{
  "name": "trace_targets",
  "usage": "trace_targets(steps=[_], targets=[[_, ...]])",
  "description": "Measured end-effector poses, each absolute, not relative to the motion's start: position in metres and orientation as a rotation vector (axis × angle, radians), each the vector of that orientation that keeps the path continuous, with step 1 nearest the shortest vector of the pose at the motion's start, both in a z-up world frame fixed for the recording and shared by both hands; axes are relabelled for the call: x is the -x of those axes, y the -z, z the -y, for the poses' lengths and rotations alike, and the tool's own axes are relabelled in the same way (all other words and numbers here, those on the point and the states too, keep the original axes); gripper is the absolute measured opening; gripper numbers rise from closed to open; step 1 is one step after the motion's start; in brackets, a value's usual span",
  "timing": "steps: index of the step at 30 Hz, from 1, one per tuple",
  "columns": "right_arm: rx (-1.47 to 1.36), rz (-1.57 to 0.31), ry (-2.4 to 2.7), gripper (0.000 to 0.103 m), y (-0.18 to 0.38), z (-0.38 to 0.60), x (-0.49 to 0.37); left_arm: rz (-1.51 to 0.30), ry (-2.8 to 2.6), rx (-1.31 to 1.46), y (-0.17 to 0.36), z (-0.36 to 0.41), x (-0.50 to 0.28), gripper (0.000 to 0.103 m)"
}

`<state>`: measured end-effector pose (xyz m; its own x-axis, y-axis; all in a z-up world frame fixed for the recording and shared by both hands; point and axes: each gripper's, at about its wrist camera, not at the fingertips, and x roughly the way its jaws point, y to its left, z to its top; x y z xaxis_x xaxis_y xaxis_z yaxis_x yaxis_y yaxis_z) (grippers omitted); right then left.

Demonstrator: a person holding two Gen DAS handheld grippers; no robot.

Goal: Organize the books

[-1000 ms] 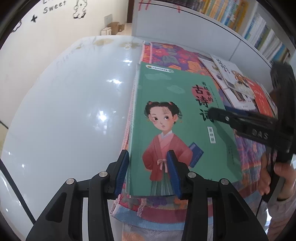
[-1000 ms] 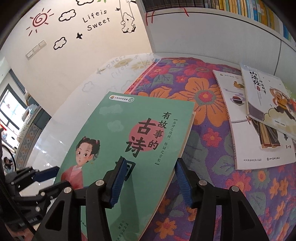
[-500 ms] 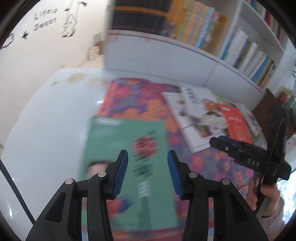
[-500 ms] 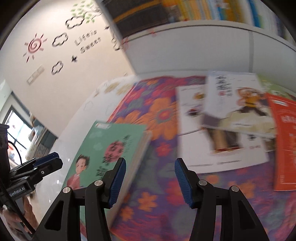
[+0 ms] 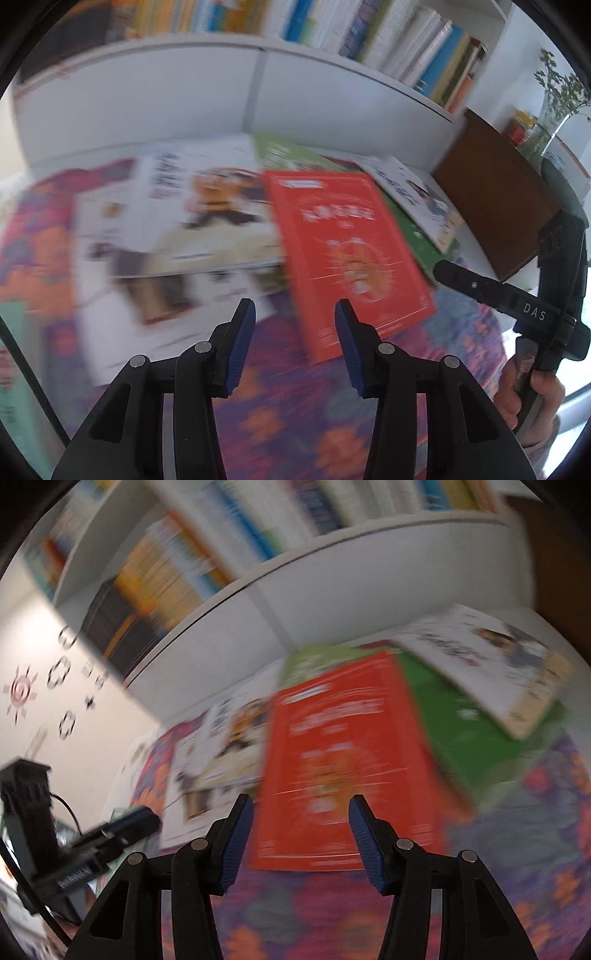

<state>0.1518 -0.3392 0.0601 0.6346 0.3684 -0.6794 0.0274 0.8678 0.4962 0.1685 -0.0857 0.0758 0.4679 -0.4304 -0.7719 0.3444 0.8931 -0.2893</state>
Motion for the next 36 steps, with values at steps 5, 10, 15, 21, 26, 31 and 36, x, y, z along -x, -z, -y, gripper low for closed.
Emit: trace_targets(steps=[5,10,15,21,26,31,36], targets=[[-0.593,-0.875,-0.203,0.053,-0.039,0.379,-0.158,-0.952,0.416,0.082,-0.052,0.120,-0.180,0.042],[-0.608,-0.888,-0.232,0.053,-0.026,0.380,-0.168,-0.988,0.430,0.150,-0.024,0.122,-0.187,0.042],[-0.529,-0.902,-0.195,0.053,-0.017,0.369,-0.174,-1.002,0.465,0.221,-0.014,0.117,-0.191,0.049],[-0.517,-0.851,-0.185,0.053,-0.003,0.365,-0.171,-0.960,0.497,0.306,-0.006,0.109,-0.188,0.050],[-0.469,-0.838,-0.167,0.053,-0.003,0.358,-0.171,-0.950,0.488,0.285,-0.007,0.111,-0.187,0.049],[-0.465,-0.848,-0.177,0.042,-0.003,0.355,-0.169,-0.950,0.433,0.160,-0.011,0.122,-0.180,0.040],[-0.453,-0.888,-0.163,0.042,-0.008,0.348,-0.151,-0.995,0.416,0.089,-0.017,0.122,-0.164,0.041]])
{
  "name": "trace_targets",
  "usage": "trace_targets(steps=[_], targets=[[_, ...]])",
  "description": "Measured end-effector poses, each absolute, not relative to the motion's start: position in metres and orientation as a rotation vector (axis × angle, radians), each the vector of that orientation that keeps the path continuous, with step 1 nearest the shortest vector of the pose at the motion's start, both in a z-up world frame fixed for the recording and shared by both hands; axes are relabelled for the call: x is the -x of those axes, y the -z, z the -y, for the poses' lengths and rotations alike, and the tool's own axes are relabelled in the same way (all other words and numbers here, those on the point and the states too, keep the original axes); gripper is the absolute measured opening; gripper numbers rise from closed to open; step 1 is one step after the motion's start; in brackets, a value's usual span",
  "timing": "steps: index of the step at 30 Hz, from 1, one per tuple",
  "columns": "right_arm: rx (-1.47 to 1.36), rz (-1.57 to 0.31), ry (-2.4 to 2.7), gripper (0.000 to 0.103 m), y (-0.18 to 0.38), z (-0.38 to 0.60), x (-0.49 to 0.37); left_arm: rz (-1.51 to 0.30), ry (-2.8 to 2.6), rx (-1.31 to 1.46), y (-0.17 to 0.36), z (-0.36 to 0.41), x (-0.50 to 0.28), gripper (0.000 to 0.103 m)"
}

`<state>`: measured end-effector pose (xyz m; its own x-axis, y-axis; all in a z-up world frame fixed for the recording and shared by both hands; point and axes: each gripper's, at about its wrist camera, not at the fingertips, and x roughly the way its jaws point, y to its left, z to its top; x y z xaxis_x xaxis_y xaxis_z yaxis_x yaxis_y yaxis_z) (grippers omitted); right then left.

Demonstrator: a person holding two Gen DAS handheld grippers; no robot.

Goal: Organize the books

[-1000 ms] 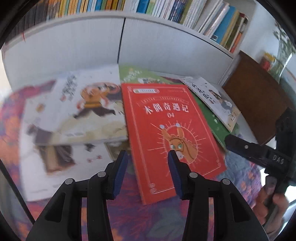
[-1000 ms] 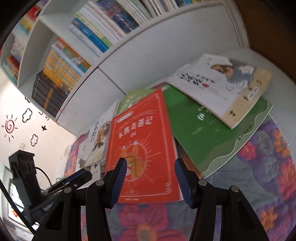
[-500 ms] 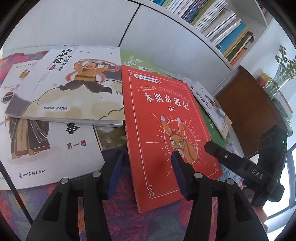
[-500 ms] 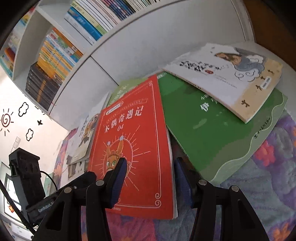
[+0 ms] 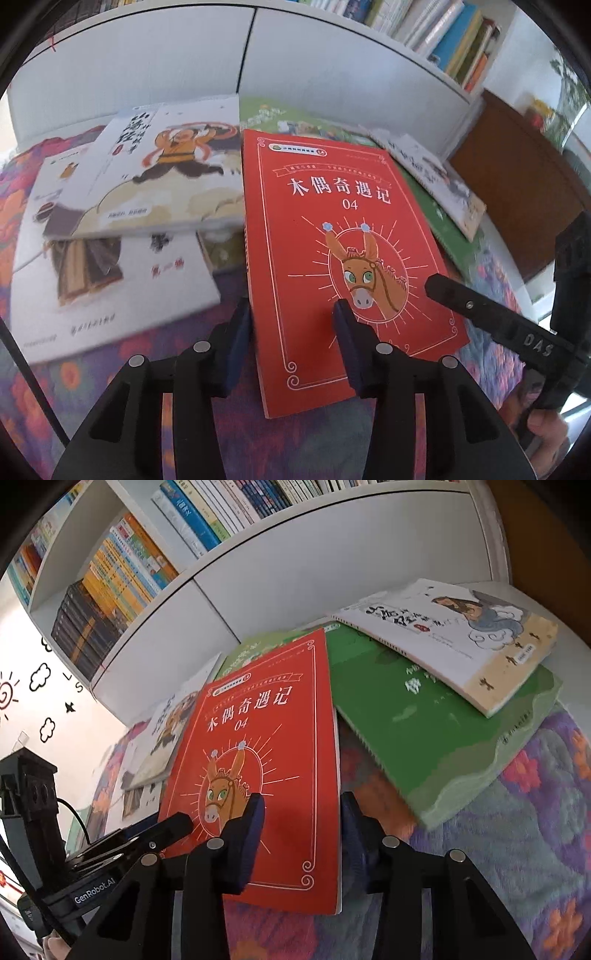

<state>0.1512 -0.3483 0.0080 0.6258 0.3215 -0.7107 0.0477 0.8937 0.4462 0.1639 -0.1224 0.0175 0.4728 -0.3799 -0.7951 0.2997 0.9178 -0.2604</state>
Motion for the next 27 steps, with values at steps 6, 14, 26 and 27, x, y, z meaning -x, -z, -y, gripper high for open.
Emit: trace_targets(steps=[6,14,26,27], targets=[[-0.498,-1.015,-0.279,0.042,-0.011,0.346,-0.108,-1.125,0.510,0.064,-0.019,0.097,-0.112,0.040],[-0.593,-1.091,-0.406,0.033,0.002,0.365,-0.116,-1.245,0.586,0.174,-0.013,0.077,-0.140,0.033],[-0.660,-1.084,-0.414,0.014,0.012,0.377,-0.154,-1.233,0.582,0.194,-0.010,0.081,-0.173,0.027],[-0.649,-1.083,-0.405,0.014,0.011,0.376,-0.154,-1.214,0.568,0.168,-0.012,0.085,-0.172,0.028]])
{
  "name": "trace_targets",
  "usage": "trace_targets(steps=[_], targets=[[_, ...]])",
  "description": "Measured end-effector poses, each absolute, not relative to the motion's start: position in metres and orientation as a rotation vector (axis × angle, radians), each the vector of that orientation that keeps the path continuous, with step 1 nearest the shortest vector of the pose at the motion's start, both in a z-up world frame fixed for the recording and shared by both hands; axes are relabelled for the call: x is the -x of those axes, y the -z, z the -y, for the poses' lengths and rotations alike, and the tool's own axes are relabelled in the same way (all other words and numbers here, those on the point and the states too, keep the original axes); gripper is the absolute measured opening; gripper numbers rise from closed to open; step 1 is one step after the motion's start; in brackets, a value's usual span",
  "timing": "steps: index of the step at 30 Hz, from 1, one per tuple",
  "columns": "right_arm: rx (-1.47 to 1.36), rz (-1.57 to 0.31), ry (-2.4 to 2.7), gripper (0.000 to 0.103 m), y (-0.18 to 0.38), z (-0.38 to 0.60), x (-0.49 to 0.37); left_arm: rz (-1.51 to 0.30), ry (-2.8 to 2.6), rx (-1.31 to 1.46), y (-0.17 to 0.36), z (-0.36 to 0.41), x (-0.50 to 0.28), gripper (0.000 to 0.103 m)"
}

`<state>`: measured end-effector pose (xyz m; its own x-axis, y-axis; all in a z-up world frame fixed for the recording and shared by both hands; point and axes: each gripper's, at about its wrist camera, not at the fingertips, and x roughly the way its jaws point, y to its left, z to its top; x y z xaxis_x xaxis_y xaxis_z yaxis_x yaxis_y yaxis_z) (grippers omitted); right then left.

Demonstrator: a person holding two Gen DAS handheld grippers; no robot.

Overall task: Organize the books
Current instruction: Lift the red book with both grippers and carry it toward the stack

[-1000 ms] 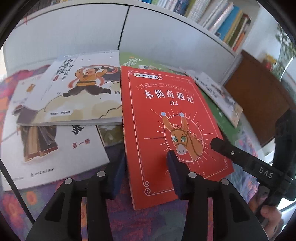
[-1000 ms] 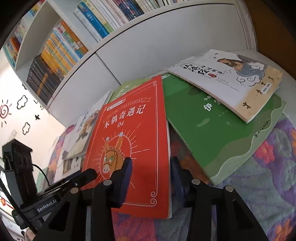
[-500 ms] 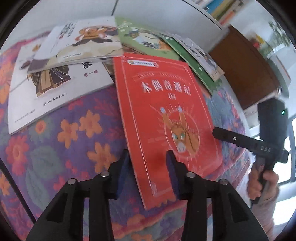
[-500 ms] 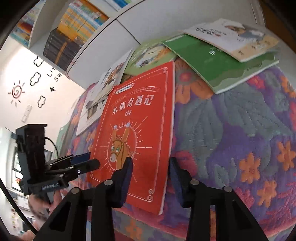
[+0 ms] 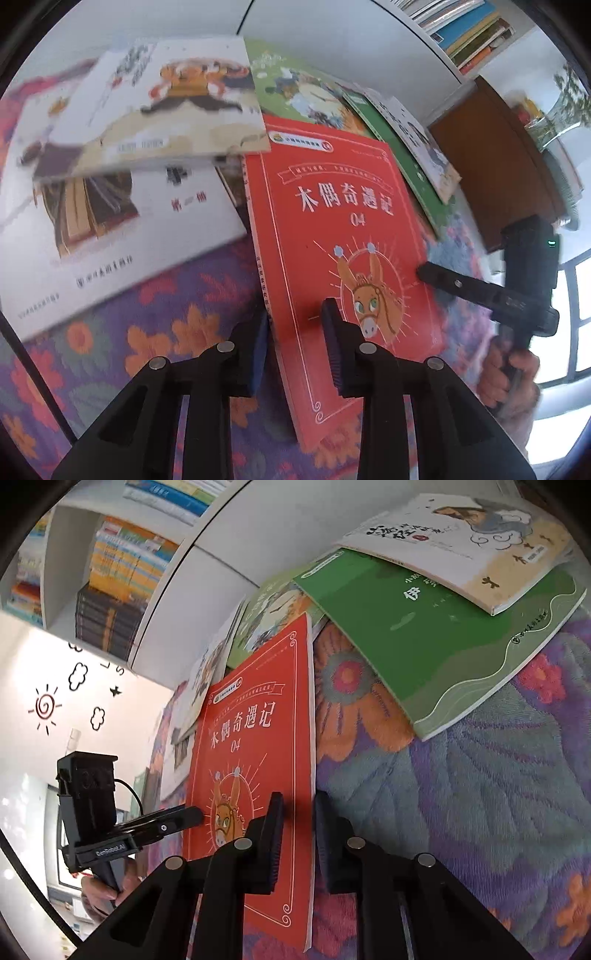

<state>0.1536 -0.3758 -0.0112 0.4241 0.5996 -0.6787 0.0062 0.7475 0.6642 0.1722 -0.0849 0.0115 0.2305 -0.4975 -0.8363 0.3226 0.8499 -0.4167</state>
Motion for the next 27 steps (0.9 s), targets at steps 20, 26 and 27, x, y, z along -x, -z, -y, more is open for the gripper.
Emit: trace_targets(steps=[20,26,27], targets=[[-0.436,-1.019,-0.452,0.016,-0.063,0.329,-0.119,-1.109,0.525,-0.033,-0.071,0.087,-0.142,0.027],[-0.396,-0.990,-0.461,0.016,-0.081,0.321,-0.105,-1.096,0.556,-0.022,-0.086,0.077,-0.135,0.027],[-0.389,-0.985,-0.462,0.016,-0.083,0.319,-0.104,-1.091,0.556,-0.022,-0.089,0.076,-0.133,0.027]])
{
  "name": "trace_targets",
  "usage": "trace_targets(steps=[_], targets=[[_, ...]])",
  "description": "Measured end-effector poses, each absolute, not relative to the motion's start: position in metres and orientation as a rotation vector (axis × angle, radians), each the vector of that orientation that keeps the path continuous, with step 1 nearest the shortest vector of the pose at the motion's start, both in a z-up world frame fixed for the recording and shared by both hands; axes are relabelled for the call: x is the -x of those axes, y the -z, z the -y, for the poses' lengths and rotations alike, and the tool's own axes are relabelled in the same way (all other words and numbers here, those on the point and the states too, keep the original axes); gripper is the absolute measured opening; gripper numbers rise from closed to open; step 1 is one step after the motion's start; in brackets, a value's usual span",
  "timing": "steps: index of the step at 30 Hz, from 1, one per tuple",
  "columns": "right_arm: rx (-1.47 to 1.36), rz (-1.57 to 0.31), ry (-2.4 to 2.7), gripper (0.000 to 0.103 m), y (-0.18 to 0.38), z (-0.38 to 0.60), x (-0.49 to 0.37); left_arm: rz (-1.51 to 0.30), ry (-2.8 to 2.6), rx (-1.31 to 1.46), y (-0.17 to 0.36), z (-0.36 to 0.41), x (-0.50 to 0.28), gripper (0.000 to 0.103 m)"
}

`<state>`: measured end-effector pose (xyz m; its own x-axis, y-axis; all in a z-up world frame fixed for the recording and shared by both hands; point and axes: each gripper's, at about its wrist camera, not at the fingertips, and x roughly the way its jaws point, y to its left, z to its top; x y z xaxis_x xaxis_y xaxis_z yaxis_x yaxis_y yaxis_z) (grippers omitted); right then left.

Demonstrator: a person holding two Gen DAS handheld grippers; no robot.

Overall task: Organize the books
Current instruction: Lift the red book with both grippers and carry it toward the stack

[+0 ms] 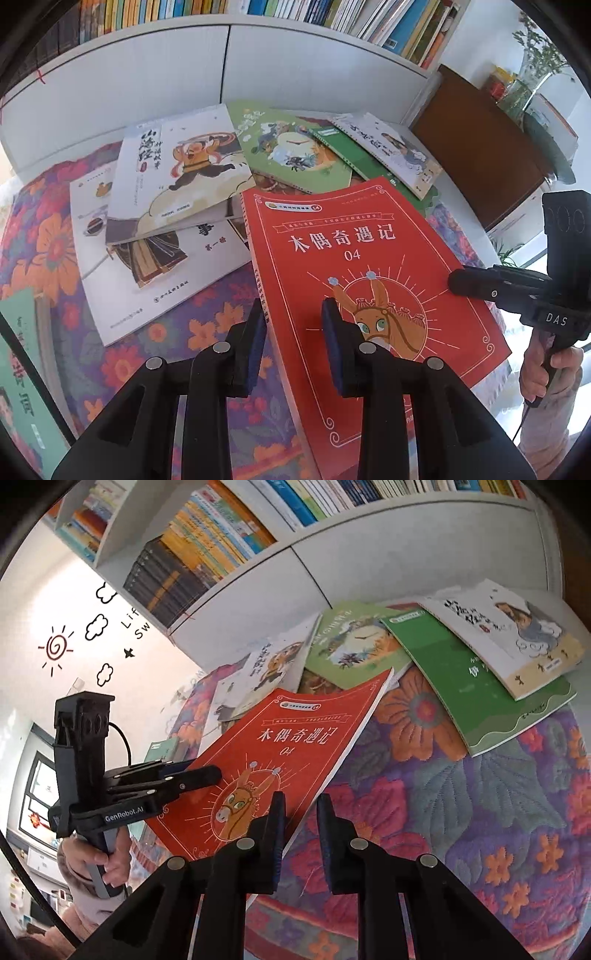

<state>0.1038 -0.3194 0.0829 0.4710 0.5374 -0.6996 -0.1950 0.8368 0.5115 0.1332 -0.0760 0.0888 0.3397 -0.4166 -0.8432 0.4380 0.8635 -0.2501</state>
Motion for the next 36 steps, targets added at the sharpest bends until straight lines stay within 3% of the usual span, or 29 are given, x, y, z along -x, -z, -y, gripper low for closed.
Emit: trace_targets(steps=[23,36], targets=[[-0.335,-0.865,-0.471,0.017,-0.139,0.300,-0.057,-0.957,0.580,-0.032,-0.147,0.056,-0.090,0.027],[-0.298,-0.769,-0.541,0.017,-0.171,0.243,-0.042,-0.893,0.520,-0.013,-0.175,-0.008,-0.070,0.028]])
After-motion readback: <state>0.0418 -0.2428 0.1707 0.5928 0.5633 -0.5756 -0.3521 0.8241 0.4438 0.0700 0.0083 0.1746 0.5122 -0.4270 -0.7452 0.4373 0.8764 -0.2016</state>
